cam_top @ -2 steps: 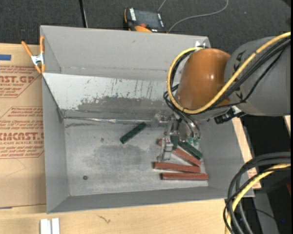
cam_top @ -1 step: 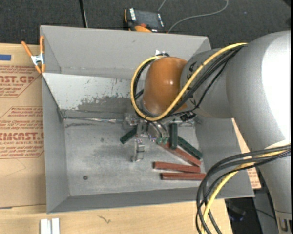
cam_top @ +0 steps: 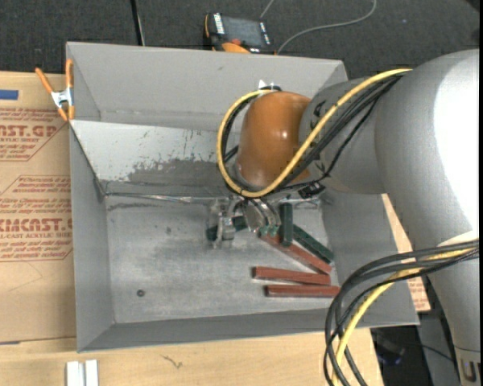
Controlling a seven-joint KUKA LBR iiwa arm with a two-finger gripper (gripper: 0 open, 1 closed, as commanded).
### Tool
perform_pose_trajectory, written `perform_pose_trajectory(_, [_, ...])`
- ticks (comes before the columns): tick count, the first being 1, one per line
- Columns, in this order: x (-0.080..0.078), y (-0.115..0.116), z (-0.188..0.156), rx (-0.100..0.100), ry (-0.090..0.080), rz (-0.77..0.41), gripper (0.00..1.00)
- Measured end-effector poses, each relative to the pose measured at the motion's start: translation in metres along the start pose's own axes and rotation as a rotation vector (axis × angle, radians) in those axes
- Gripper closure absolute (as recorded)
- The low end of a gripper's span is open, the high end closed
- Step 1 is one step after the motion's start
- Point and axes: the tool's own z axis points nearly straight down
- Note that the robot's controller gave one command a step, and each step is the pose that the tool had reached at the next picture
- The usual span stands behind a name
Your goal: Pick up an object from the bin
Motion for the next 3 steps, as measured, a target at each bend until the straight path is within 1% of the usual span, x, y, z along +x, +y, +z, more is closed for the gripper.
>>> perform_pose_trajectory(1, [0.0,-0.023,-0.042,0.002,-0.002,-0.301,1.0])
perform_pose_trajectory(2, [0.021,-0.015,-0.146,0.003,-0.008,-0.3,1.0])
perform_pose_trajectory(3, [0.022,-0.014,-0.141,0.0,-0.001,-0.3,0.0])
